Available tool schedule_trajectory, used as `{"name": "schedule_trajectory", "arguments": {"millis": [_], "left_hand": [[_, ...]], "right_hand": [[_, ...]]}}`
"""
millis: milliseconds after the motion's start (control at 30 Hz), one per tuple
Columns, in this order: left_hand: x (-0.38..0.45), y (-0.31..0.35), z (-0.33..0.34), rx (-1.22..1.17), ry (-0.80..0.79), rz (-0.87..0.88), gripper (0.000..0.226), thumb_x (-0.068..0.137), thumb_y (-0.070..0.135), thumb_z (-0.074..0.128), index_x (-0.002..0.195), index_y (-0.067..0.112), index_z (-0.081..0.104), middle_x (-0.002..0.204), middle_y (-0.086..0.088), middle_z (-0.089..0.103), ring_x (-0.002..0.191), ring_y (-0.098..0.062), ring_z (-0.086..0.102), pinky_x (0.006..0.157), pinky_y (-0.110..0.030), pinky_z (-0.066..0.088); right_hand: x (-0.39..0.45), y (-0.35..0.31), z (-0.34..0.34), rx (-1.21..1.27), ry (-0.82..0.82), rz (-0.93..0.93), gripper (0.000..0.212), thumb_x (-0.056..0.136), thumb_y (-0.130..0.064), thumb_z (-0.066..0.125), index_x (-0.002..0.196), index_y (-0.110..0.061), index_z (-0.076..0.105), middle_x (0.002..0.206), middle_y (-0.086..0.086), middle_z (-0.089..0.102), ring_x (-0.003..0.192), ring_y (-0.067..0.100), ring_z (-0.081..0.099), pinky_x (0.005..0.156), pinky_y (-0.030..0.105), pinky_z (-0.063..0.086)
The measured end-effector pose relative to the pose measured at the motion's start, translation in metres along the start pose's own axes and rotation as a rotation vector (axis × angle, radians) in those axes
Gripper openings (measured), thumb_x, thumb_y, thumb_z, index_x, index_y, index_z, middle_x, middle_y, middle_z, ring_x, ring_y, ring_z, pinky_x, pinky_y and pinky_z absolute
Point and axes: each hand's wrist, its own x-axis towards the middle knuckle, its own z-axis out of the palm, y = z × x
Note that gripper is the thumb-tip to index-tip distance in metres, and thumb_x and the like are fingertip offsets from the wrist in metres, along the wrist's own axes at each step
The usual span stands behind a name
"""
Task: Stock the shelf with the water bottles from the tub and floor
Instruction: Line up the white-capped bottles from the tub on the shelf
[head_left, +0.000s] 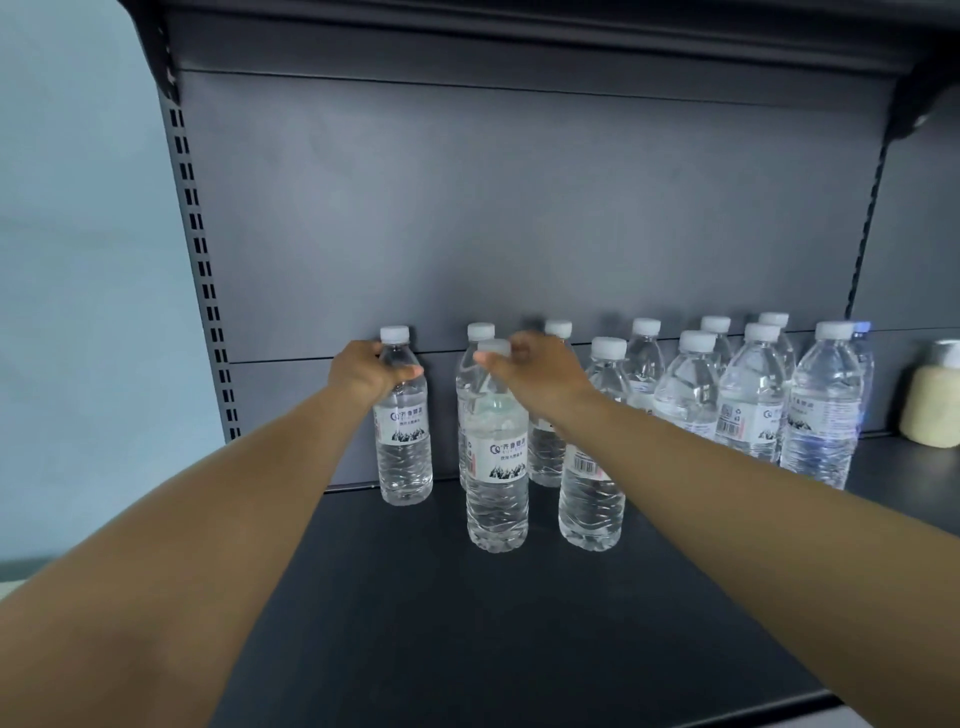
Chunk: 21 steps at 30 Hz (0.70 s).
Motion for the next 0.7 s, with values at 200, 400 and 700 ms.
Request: {"name": "schedule_trajectory", "arguments": {"millis": [200,400,700], "left_hand": [[-0.012,-0.005,0.002,0.095,-0.003,0.029,0.054,0.078,0.029,0.074,0.124,0.009,0.057,0.126,-0.009,0.060,0.113,-0.029,0.057,0.098,-0.034,0.042],[-0.043,0.004,0.000,-0.043,0.051,0.009,0.048,0.080,0.021,0.073,0.122,0.005,0.057,0.124,-0.016,0.059,0.114,-0.032,0.055,0.097,-0.036,0.042],[-0.108,0.009,0.020,-0.308,-0.260,0.072,0.079,0.073,0.001,0.074,0.139,0.025,0.037,0.130,-0.002,0.047,0.117,-0.018,0.050,0.093,-0.029,0.038]], "right_hand": [[-0.003,-0.005,-0.056,-0.043,0.115,-0.172,0.050,0.079,-0.029,0.073,0.122,-0.010,0.055,0.121,0.003,0.060,0.106,0.012,0.055,0.095,0.024,0.043],[-0.015,0.038,-0.072,0.015,0.149,-0.014,0.075,0.076,-0.023,0.077,0.137,-0.016,0.035,0.138,0.003,0.046,0.121,0.018,0.048,0.088,0.022,0.039],[-0.032,0.070,-0.055,0.136,0.039,0.162,0.078,0.077,-0.018,0.076,0.140,-0.015,0.030,0.143,0.006,0.042,0.121,0.023,0.046,0.086,0.025,0.036]]}}
